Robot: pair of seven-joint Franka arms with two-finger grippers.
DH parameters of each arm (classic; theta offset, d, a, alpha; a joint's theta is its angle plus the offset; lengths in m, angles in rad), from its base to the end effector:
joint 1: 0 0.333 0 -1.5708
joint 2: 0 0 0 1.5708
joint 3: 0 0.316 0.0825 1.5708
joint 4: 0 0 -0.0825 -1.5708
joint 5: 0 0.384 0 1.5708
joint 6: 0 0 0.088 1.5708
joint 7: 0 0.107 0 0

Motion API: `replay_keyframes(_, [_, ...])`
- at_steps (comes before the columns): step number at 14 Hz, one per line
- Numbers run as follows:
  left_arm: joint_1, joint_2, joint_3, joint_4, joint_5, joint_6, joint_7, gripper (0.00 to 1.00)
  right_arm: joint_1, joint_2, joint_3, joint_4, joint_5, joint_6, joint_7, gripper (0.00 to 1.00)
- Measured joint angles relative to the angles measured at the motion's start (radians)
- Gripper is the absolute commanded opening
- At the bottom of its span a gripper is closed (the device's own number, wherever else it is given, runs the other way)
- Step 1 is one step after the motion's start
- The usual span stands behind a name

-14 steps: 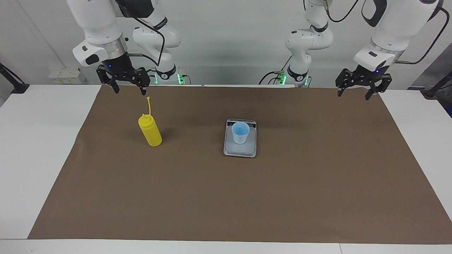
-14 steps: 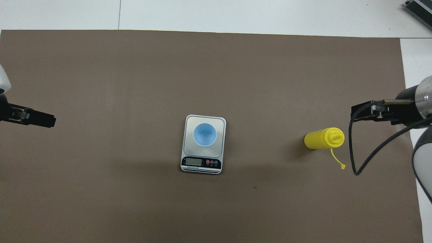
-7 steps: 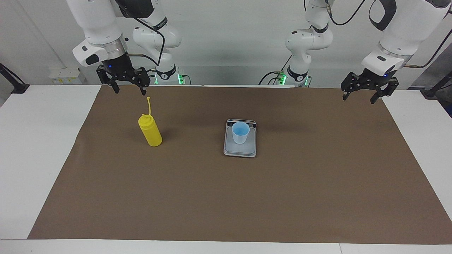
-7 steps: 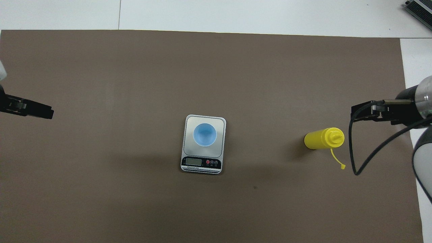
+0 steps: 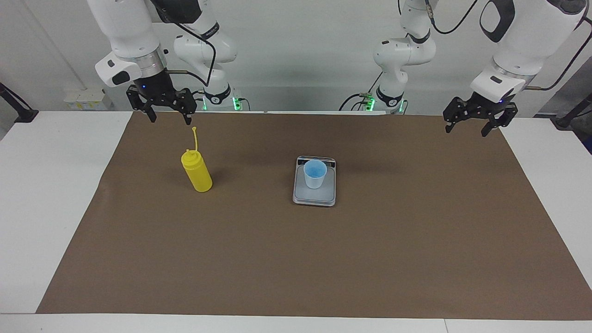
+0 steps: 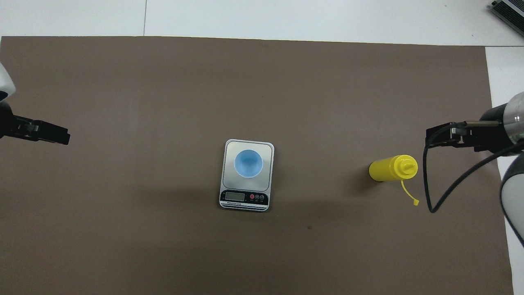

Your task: Pour seasoning into cup on scale with both arms

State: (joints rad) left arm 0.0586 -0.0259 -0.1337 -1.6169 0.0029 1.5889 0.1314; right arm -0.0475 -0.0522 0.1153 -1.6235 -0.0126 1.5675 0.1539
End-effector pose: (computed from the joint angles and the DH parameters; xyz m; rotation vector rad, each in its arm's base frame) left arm 0.5461 -0.0417 0.6184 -3.1186 0.3232 0.0039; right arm 0.5364 0.0368 0.6277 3.1197 -0.1347 -0.0032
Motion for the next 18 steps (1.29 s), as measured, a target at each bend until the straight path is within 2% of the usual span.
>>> replay_keyframes(18, [0.000, 0.000, -0.003, 0.000, -0.002, 0.012, -0.009, 1.00, 0.000, 0.000, 0.000, 0.000, 0.000, 0.000, 0.000, 1.00])
